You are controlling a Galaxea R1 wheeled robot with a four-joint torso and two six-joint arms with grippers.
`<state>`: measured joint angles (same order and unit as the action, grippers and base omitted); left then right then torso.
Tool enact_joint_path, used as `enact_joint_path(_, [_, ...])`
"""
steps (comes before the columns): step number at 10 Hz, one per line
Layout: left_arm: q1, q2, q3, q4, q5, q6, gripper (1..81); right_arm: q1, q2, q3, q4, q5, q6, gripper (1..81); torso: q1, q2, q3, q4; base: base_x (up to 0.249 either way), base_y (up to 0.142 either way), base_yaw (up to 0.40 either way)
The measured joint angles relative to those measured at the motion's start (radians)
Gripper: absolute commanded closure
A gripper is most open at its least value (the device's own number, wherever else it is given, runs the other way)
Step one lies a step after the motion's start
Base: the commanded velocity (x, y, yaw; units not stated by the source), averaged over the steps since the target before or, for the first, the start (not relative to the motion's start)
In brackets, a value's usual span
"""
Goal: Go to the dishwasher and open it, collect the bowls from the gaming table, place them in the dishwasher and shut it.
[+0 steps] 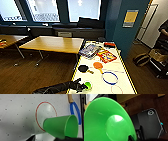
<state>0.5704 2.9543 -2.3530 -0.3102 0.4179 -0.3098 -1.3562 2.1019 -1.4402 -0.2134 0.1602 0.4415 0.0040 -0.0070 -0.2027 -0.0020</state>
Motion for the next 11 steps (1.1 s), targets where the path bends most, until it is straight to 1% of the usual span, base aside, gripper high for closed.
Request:
enact_joint_path(2, [0.021,0.01,-0.002,0.011,0.0,0.0,1.0,0.008,0.009,-0.001,0.0,-0.004,0.001,81.1,0.0,0.0,0.0,0.0,0.0,0.0,0.0])
enact_joint_path(3, [0.028,0.016,-0.003,0.019,-0.005,0.001,81.1,0.012,0.009,-0.001,0.0,-0.004,0.001,81.1,0.0,0.0,0.0,0.0,0.0,0.0,0.0])
enact_joint_path(4, [0.032,0.021,-0.002,0.026,-0.016,0.008,81.1,0.014,0.009,-0.001,0.0,-0.006,0.001,81.1,0.0,0.0,0.0,0.0,0.0,0.0,0.0])
enact_joint_path(6, [0.037,0.024,-0.001,0.046,-0.026,0.01,81.1,0.016,0.009,-0.002,0.0,-0.011,0.001,81.1,0.0,0.0,0.0,0.0,0.0,0.0,0.0])
enact_joint_path(8, [0.039,0.023,0.005,0.053,-0.033,0.011,81.1,0.016,0.009,-0.003,0.0,-0.012,0.001,81.1,0.0,0.0,0.0,0.0,0.0,0.0,0.0])
enact_joint_path(9, [0.04,0.018,0.018,0.057,-0.033,0.011,81.1,0.016,0.009,-0.003,0.0,-0.012,0.001,81.1,0.0,0.0,0.0,0.0,0.0,0.0,0.0])
enact_joint_path(11, [0.04,-0.011,0.088,0.063,-0.007,0.011,81.1,0.016,0.01,-0.003,0.0,-0.015,0.001,81.1,0.0,0.0,0.0,0.0,0.0,0.0,0.0])
